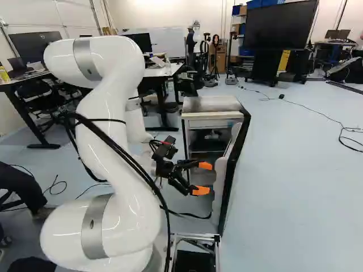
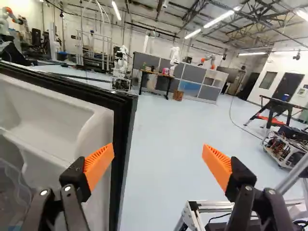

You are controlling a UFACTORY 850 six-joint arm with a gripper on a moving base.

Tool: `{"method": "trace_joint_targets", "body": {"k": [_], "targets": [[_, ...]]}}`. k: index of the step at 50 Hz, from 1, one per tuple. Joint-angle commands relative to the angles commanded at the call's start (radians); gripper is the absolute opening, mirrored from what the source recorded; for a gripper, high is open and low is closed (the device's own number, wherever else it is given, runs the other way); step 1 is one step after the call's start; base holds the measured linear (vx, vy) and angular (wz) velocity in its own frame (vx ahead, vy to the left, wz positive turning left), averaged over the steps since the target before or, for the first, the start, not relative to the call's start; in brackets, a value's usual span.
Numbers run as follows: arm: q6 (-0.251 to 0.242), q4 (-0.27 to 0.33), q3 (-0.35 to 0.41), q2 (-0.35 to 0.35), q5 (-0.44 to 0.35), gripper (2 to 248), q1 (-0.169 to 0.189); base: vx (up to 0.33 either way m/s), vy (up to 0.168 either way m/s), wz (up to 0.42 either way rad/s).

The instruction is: Open the fridge door

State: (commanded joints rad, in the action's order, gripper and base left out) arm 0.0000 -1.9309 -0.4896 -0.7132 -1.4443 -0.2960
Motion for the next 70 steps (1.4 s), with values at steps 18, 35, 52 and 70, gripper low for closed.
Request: {"method": "trace_joint_targets", "body": {"k": [18, 35, 52, 70], "targets": [[0.000, 0.000, 0.022, 0.059, 0.000, 247, -0.108, 0.000, 0.000, 0.000], [0.000, 0.000, -0.051, 0.184, 0.000, 247, -0.045, 0.000, 0.000, 0.000], [0.000, 0.000, -0.174, 0.180, 0.000, 247, 0.065, 0.000, 0.000, 0.000], [0.000, 0.000, -0.301, 0.139, 0.000, 247, 0.174, 0.000, 0.000, 0.000]]}}
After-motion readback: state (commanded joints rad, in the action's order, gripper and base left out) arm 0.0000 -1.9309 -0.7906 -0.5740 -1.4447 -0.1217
